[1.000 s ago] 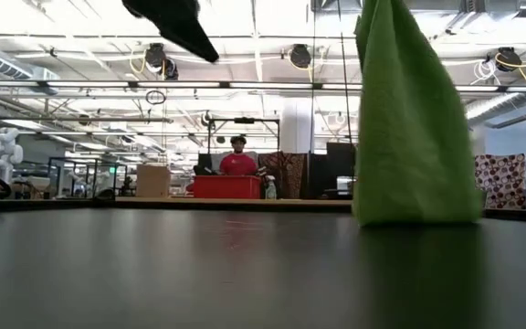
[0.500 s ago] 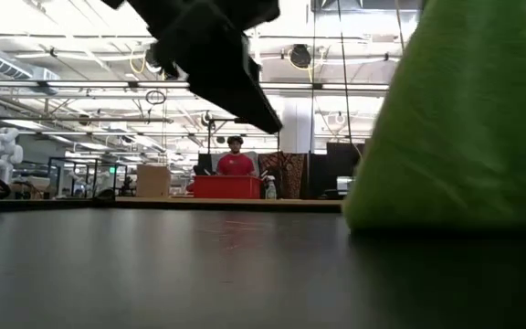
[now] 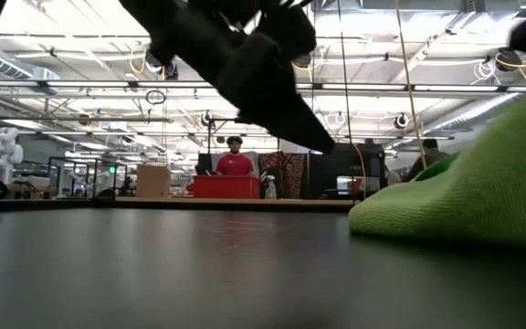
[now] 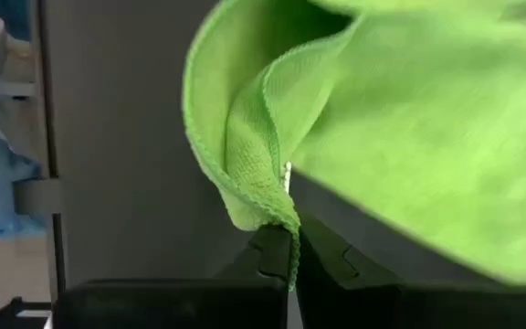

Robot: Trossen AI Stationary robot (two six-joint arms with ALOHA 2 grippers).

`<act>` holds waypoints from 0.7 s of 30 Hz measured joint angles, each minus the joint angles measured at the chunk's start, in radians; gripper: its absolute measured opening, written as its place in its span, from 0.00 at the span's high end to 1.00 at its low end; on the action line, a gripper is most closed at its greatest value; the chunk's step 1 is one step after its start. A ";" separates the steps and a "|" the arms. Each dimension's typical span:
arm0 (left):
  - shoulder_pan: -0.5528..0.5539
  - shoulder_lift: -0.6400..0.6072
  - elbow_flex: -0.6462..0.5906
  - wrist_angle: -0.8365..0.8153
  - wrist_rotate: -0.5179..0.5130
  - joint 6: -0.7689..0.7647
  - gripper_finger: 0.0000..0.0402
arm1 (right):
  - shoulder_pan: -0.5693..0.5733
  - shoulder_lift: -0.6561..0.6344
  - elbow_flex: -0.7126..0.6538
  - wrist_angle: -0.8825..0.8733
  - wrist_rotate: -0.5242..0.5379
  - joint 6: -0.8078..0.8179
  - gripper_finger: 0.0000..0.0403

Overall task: Roll towel
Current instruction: Fold the green towel on the table

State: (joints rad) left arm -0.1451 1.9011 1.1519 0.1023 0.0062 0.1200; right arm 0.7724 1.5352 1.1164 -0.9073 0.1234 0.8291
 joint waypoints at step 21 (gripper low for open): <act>0.069 0.290 0.336 -0.147 0.178 0.249 0.43 | 0.048 -0.001 -0.133 0.190 0.063 0.097 1.00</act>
State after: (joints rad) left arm -0.0757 2.1911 1.4875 -0.0452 0.1843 0.3688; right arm 0.8204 1.5345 0.9836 -0.7175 0.1862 0.9261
